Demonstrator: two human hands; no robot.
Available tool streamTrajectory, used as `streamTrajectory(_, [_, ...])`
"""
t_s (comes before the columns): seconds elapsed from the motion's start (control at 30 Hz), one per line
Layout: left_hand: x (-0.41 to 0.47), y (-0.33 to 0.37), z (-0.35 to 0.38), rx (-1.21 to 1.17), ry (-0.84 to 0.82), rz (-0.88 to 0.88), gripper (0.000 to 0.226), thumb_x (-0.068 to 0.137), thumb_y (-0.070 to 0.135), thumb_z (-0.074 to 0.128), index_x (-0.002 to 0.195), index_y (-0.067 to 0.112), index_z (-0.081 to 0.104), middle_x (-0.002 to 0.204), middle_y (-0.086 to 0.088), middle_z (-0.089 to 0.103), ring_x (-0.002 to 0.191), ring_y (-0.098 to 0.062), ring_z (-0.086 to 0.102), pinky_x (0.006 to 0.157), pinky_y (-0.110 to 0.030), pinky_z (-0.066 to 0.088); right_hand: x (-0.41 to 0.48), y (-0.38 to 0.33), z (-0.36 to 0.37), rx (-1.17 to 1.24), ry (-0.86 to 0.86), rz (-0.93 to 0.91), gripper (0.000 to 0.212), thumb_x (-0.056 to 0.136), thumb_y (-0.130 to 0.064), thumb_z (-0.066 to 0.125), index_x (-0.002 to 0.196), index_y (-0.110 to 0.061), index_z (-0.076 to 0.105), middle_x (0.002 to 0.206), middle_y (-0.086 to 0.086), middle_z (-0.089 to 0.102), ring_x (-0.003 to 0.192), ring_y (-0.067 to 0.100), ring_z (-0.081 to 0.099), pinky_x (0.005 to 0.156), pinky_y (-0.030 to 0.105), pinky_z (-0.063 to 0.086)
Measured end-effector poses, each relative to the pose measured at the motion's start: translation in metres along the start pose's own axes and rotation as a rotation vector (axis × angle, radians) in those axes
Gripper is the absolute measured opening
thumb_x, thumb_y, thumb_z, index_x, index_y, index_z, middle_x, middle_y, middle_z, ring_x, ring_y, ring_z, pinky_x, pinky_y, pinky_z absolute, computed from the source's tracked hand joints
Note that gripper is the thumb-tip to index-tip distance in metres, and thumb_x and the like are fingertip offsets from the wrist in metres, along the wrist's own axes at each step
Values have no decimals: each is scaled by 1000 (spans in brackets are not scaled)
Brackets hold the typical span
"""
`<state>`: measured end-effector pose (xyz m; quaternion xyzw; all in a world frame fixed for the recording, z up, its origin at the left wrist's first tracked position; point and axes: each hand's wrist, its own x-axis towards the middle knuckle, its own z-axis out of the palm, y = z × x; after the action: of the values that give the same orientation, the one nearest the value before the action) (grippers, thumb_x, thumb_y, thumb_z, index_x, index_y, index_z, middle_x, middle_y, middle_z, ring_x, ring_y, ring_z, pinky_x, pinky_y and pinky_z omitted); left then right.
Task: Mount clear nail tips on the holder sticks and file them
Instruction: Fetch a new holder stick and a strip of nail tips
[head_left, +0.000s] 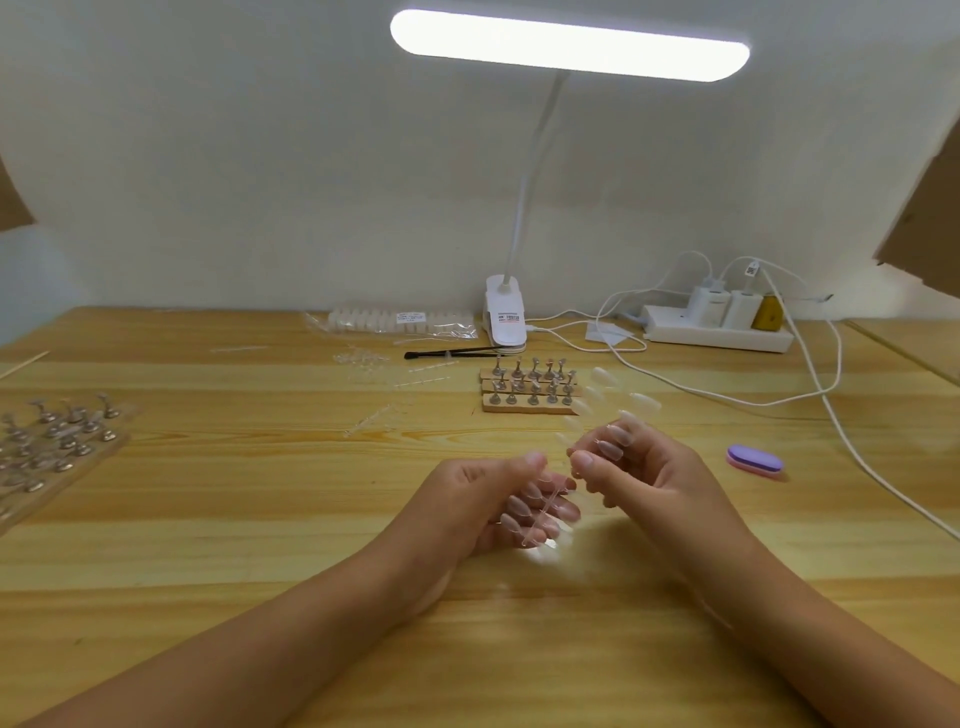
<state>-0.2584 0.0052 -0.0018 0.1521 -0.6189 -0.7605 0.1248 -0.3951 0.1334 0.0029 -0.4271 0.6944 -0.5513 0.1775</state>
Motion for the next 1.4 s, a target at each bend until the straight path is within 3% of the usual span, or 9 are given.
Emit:
streamTrajectory(0.13, [0,-4,-1,14,8,32,15,85,17,69,94,10,79,88,-12,76,72,-14,69,63,-18,52,3,0,1,232,-5,132,33,74,-47,66,88,-19,77,79,-6,71,69,3,62,63,17,52])
streamTrajectory(0.27, [1,-5,-2,7,6,29,16,91,10,64,91,12,80,86,-10,76,71,-12,69,62,-17,52,7,-1,2,324,-56,221,39,81,-61,61,85,-27,80,88,1,74,73,8,64,63,21,51])
streamTrajectory(0.4, [1,-4,-1,-3,-8,36,16,85,20,68,92,14,80,86,-8,76,71,-12,69,63,-18,52,5,0,3,296,-89,179,40,84,-55,52,95,-28,78,99,2,74,81,8,64,66,19,53])
streamTrajectory(0.63, [2,-7,-3,-17,7,68,23,81,29,68,96,15,80,89,-8,76,74,-10,68,66,-17,51,5,2,1,335,-98,170,29,83,-38,55,96,-27,78,101,0,74,86,9,64,66,21,52])
streamTrajectory(0.77, [3,-6,-3,-46,34,73,23,85,31,66,98,17,80,92,-7,76,74,-8,66,67,-17,53,4,3,1,358,-53,157,20,78,-38,73,93,-25,77,89,-3,72,82,6,64,67,24,52])
streamTrajectory(0.9, [3,-4,-1,-63,58,44,31,89,37,58,97,16,80,97,-10,77,73,-8,68,66,-18,54,4,5,0,323,0,156,34,67,-44,69,90,-20,74,83,-4,72,79,7,64,72,26,51])
streamTrajectory(1.1, [3,0,-1,-101,44,16,49,80,56,58,95,15,80,97,-10,76,74,-11,69,66,-20,55,4,5,-1,277,19,138,26,71,-37,71,85,-15,69,76,-5,69,74,6,62,71,23,52])
streamTrajectory(1.33, [-1,-4,1,59,29,62,26,79,37,68,91,19,80,80,2,73,68,-5,62,62,-17,51,2,2,0,265,-49,125,36,73,-40,69,99,-16,73,81,-6,71,76,2,63,69,20,51])
streamTrajectory(1.4, [-3,-3,2,122,9,65,18,85,31,67,89,21,80,80,1,74,67,-4,62,60,-16,49,0,3,1,215,-57,68,23,78,-29,70,98,-18,73,82,-8,71,75,-1,64,67,15,50])
